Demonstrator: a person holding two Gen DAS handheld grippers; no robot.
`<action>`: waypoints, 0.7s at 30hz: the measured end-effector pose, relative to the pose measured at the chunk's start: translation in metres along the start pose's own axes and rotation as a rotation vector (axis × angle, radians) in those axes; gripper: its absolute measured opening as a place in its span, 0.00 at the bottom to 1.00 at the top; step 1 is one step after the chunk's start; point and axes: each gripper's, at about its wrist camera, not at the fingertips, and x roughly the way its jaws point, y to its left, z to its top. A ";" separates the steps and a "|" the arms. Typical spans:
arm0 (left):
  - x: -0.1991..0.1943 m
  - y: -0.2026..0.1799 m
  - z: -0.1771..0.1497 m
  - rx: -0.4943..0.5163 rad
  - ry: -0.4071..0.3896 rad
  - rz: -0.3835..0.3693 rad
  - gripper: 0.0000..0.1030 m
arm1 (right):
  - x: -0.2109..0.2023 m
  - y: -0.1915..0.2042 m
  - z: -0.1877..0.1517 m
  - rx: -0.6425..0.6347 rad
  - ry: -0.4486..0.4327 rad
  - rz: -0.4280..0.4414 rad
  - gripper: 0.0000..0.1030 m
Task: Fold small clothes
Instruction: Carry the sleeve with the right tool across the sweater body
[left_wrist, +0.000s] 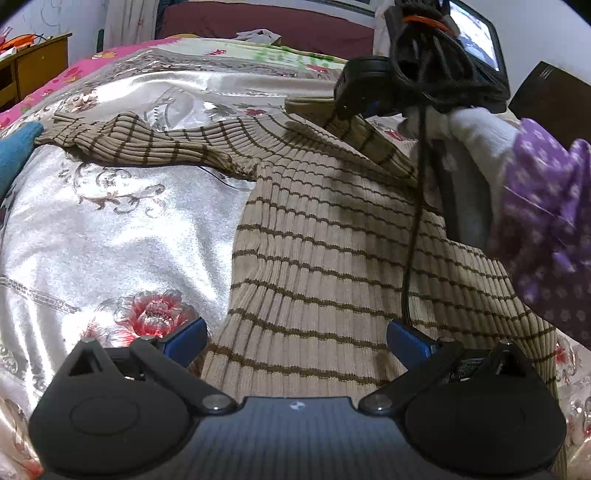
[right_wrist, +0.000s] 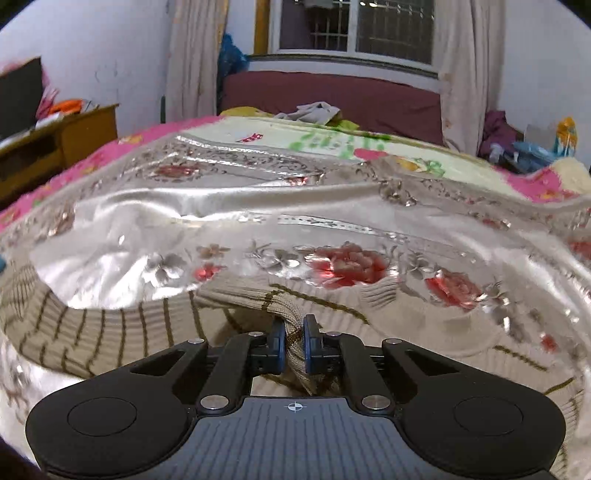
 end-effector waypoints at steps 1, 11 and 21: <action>0.000 0.000 0.000 -0.002 0.001 -0.001 1.00 | 0.002 0.002 -0.001 0.007 0.014 0.016 0.08; 0.003 0.001 0.000 0.003 0.006 0.007 1.00 | -0.013 -0.004 -0.044 -0.005 0.123 0.102 0.21; 0.004 -0.008 -0.001 0.032 -0.013 0.035 1.00 | -0.091 -0.117 -0.091 0.182 0.107 -0.075 0.25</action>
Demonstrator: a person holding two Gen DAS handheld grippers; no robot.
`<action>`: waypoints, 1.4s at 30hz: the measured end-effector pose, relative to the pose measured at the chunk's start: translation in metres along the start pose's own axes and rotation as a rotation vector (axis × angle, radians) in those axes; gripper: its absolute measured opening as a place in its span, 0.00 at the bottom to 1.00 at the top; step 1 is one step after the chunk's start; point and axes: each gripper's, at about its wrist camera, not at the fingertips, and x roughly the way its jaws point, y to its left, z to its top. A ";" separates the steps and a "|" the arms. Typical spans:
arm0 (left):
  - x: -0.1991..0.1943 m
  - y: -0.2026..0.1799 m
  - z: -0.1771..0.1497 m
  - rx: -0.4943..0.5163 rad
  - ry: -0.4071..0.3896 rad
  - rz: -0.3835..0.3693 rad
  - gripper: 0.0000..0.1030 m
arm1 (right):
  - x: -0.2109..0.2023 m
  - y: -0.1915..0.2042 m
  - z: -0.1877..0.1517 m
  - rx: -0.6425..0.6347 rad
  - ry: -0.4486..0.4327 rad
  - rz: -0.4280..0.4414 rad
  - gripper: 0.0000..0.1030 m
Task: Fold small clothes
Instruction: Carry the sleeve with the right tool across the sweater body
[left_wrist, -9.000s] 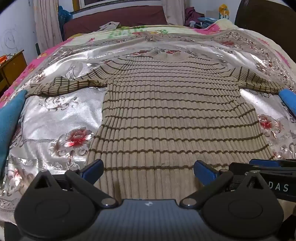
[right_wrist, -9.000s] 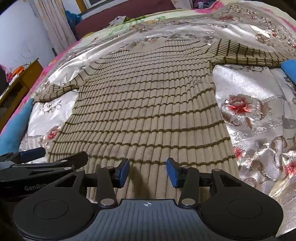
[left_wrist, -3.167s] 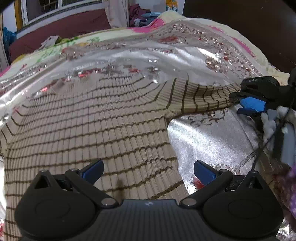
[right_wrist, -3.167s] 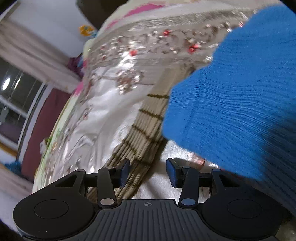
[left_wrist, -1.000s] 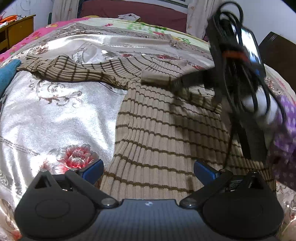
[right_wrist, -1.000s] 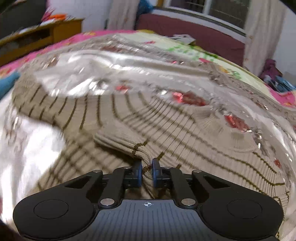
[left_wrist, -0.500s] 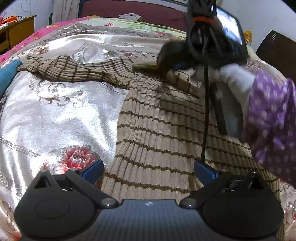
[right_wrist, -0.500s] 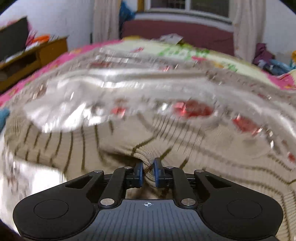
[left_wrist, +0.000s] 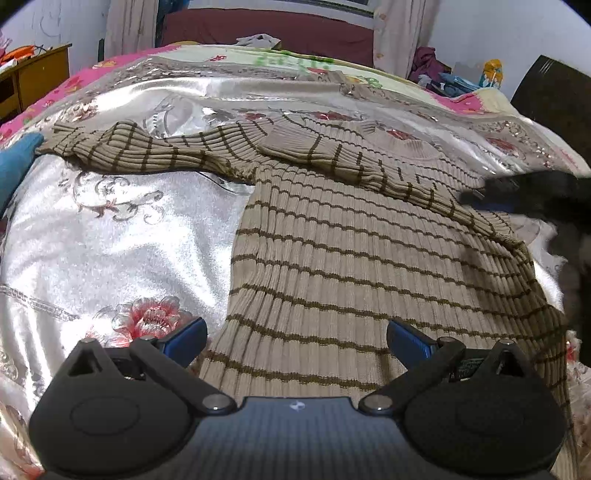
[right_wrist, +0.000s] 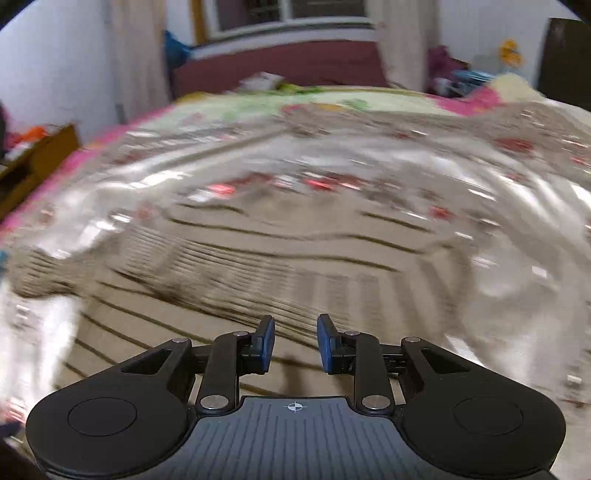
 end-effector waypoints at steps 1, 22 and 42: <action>0.000 -0.001 0.001 0.000 -0.001 0.002 1.00 | 0.001 -0.012 -0.004 0.012 0.010 -0.049 0.25; 0.002 -0.020 0.026 0.065 -0.054 0.047 1.00 | 0.033 -0.067 0.008 0.121 0.038 -0.176 0.25; 0.000 0.036 0.020 -0.069 -0.067 0.081 1.00 | 0.085 0.147 0.031 -0.462 0.022 0.195 0.29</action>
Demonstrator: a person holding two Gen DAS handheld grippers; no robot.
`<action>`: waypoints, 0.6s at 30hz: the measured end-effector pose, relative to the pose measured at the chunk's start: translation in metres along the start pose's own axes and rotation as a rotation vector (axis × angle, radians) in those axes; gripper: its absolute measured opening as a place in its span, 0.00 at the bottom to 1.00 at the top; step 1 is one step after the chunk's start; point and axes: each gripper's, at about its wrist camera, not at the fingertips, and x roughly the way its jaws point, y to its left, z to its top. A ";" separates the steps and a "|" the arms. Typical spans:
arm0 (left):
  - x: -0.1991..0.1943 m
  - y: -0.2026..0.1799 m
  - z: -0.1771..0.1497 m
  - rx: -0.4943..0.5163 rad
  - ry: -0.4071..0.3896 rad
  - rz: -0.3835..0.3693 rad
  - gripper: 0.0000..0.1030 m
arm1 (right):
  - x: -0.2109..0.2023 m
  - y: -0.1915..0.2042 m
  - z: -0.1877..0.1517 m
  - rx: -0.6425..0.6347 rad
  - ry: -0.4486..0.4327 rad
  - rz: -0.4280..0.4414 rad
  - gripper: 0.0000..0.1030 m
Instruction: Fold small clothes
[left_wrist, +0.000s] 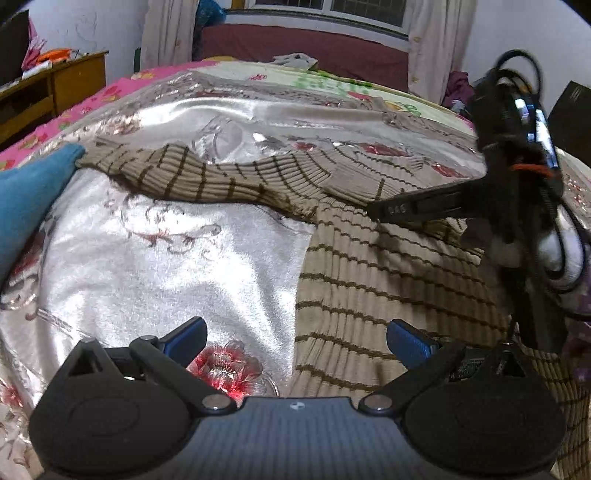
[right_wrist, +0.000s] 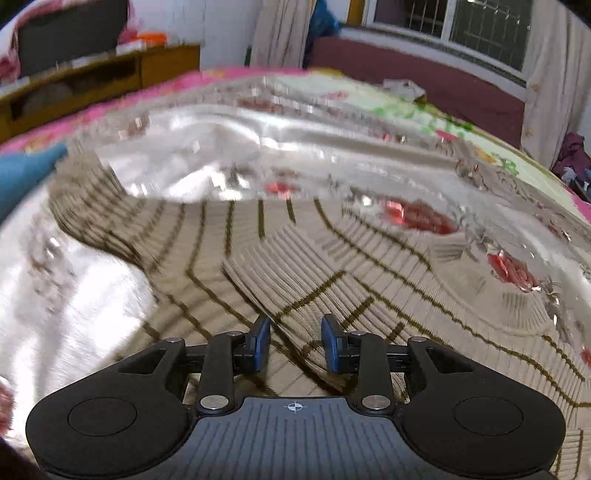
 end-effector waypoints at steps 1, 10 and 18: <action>0.002 0.002 0.000 -0.008 0.001 -0.005 1.00 | 0.001 0.001 -0.002 0.001 0.011 -0.002 0.26; -0.003 0.011 0.004 -0.039 -0.037 -0.028 1.00 | -0.011 0.012 -0.005 -0.034 0.062 -0.006 0.14; -0.012 0.028 0.008 -0.088 -0.058 -0.025 1.00 | -0.038 0.045 0.034 -0.080 -0.006 0.067 0.21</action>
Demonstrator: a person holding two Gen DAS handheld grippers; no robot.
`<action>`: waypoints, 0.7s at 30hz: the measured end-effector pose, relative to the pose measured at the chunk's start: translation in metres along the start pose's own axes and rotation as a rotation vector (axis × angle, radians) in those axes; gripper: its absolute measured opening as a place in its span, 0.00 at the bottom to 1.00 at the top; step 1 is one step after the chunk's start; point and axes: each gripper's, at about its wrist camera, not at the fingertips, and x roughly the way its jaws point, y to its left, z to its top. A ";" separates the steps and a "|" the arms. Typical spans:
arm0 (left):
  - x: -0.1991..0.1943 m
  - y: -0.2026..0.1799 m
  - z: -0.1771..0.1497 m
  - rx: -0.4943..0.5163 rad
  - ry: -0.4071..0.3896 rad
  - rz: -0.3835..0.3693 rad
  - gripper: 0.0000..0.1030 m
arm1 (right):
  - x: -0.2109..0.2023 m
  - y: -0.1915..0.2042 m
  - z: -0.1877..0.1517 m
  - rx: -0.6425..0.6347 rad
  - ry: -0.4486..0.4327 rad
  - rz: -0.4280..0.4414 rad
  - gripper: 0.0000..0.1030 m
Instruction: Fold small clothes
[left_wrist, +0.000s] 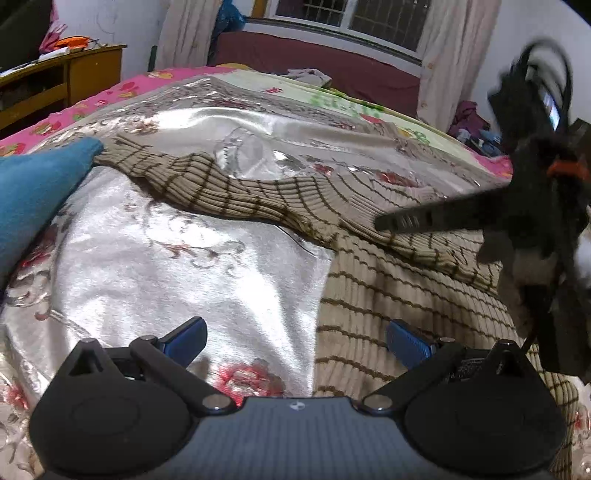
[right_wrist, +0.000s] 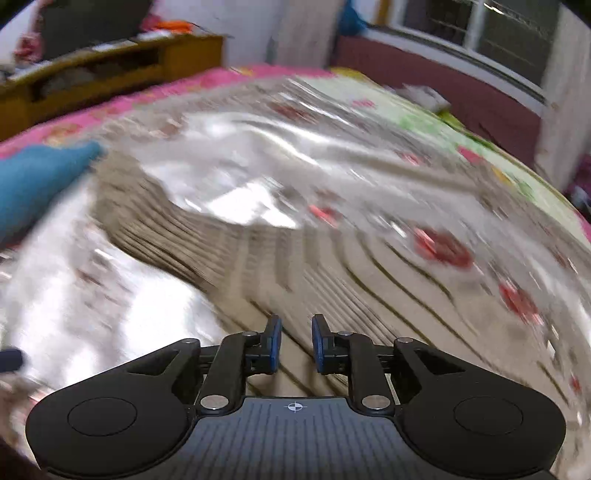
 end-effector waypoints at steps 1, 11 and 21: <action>-0.002 0.003 0.001 -0.010 -0.007 0.000 1.00 | 0.000 0.010 0.009 -0.018 -0.009 0.039 0.23; -0.024 0.058 0.015 -0.153 -0.179 0.219 1.00 | 0.050 0.116 0.084 -0.186 -0.014 0.258 0.31; -0.018 0.111 0.012 -0.381 -0.180 0.310 1.00 | 0.113 0.184 0.117 -0.276 0.012 0.263 0.31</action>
